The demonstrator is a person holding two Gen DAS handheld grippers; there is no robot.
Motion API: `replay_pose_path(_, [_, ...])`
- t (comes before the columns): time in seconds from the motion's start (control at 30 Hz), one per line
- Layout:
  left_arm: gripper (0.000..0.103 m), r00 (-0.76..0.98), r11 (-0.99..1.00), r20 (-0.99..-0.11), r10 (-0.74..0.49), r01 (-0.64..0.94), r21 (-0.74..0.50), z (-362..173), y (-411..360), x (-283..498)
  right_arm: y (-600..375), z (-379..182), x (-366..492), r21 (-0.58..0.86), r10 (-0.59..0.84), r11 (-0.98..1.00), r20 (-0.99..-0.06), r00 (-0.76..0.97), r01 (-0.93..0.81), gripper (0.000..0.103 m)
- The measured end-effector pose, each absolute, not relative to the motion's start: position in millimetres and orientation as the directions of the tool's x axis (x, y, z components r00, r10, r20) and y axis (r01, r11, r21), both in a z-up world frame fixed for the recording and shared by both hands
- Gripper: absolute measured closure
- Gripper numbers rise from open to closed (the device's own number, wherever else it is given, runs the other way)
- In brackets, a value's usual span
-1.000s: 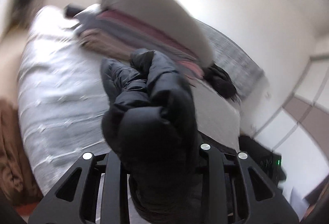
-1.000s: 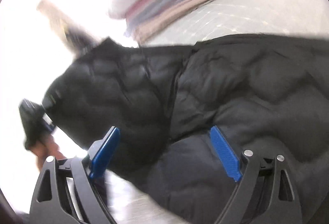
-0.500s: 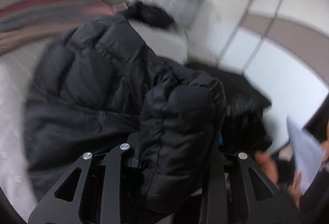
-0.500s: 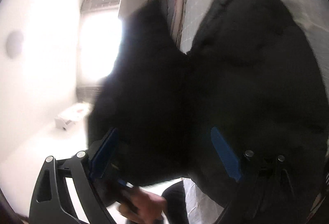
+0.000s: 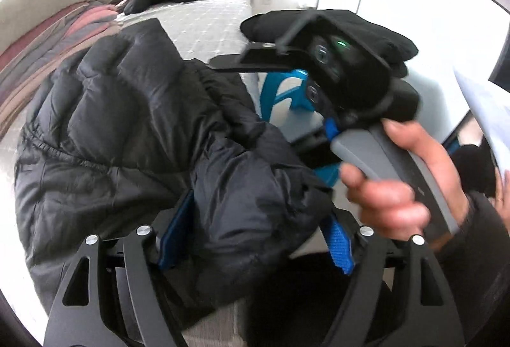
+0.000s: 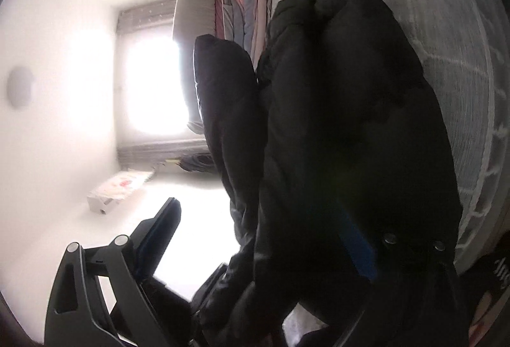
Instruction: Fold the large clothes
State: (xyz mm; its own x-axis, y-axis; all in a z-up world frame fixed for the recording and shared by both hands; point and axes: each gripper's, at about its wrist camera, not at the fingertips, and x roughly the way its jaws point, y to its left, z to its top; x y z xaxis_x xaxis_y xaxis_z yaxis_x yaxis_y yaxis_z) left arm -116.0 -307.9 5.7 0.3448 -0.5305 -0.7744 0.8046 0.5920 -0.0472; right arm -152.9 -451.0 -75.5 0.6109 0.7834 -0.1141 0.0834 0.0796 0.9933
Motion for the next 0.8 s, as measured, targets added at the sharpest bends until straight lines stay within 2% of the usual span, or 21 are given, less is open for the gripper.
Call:
replay_pose_path(0.1, [0.032,0.326,0.581,-0.774,-0.542,0.811,-0.065,15.4,-288.0,-127.7,-452.2,-61.4,-147.0,0.987,0.780,0.141,-0.160,0.604,0.080,0.011])
replay_pose_path(0.27, [0.032,0.317,0.591,-0.747,-0.584,0.797,-0.124,36.6,-242.7,-141.1,-447.6,-30.9,-127.3,0.949,0.758,0.307,-0.290,0.584,0.073,0.011])
replay_pose_path(0.43, [0.031,0.364,0.691,-0.708,-0.605,0.683,-0.238,45.7,-178.5,-114.2,-421.8,-18.2,-104.2,0.861,0.710,0.506,-0.454,0.538,0.058,0.011])
replay_pose_path(0.47, [0.031,0.375,0.705,-0.704,-0.602,0.663,-0.250,44.4,-167.9,-111.3,-417.4,-11.2,-103.6,0.839,0.699,0.544,-0.472,0.537,0.030,0.021])
replay_pose_path(0.5, [0.031,0.387,0.722,-0.701,-0.599,0.639,-0.264,43.8,-157.2,-105.3,-410.4,-3.7,-104.2,0.811,0.685,0.585,-0.492,0.537,-0.003,0.037])
replay_pose_path(0.53, [0.031,0.400,0.741,-0.697,-0.595,0.610,-0.282,42.9,-143.5,-98.2,-404.1,2.5,-105.2,0.782,0.673,0.622,-0.517,0.528,-0.027,0.066])
replay_pose_path(0.57, [0.031,0.411,0.758,-0.694,-0.591,0.579,-0.302,41.7,-130.7,-90.6,-398.8,9.5,-108.7,0.764,0.668,0.642,-0.524,0.528,-0.054,0.074])
replay_pose_path(0.67, [0.031,0.435,0.786,-0.682,-0.588,0.507,-0.354,37.8,-105.1,-72.4,-396.5,22.8,-121.1,0.729,0.646,0.678,-0.529,0.550,-0.095,0.083])
replay_pose_path(0.8, [0.031,0.463,0.794,-0.653,-0.599,0.448,-0.411,38.3,-78.3,-58.6,-424.9,22.3,-146.6,0.763,0.638,0.641,-0.470,0.610,-0.082,0.085])
